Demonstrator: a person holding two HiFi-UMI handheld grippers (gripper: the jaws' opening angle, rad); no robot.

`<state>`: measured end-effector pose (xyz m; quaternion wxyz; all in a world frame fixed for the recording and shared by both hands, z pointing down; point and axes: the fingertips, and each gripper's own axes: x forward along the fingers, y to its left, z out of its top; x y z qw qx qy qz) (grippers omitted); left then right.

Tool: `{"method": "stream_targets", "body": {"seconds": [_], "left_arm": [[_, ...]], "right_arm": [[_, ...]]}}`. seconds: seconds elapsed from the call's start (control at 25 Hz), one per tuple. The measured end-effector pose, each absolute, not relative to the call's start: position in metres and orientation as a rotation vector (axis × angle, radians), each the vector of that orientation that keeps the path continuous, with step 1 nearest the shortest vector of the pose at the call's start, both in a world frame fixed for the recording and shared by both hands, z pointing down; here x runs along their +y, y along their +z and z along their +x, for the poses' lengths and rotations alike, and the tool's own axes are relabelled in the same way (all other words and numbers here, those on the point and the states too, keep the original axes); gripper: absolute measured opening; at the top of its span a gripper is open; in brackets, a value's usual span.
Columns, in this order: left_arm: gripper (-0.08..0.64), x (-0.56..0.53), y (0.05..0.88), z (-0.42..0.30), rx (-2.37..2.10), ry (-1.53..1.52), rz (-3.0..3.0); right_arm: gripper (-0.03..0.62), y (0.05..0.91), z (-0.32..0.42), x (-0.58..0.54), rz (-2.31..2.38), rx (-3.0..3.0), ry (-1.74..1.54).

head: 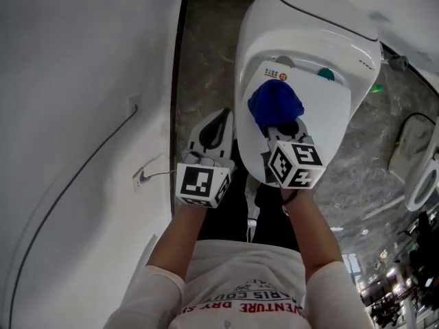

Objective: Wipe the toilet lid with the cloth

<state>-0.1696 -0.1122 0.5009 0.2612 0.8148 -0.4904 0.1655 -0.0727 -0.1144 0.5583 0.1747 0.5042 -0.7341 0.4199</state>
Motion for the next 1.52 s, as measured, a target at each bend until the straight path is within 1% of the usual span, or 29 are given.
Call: {"method": "stream_targets", "body": {"seconds": [0.2, 0.32, 0.52, 0.76, 1.04, 1.28, 1.52], "left_arm": [[0.006, -0.135, 0.523, -0.19, -1.297, 0.5, 2.178], [0.006, -0.138, 0.539, -0.196, -1.285, 0.53, 2.154], [0.006, -0.139, 0.557, -0.184, -1.25, 0.566, 2.148], [0.006, -0.136, 0.563, -0.151, -1.249, 0.575, 2.133], [0.006, -0.129, 0.561, -0.1, -1.292, 0.537, 2.089], [0.006, -0.136, 0.552, -0.045, -1.29, 0.489, 2.109], [0.006, -0.128, 0.555, -0.004, -1.284, 0.488, 2.101]], "right_arm": [[0.087, 0.598, -0.107, -0.138, 1.372, -2.011, 1.296], [0.087, 0.619, -0.112, -0.145, 1.326, -1.964, 1.281], [0.087, 0.64, -0.093, -0.155, 1.268, -1.916, 1.147], [0.087, 0.641, -0.068, -0.159, 1.203, -1.964, 1.158], [0.087, 0.636, -0.014, -0.153, 1.185, -1.969, 1.159], [0.087, 0.634, 0.054, -0.147, 1.208, -1.945, 1.159], [0.087, 0.636, 0.119, -0.13, 1.233, -1.898, 1.135]]}}
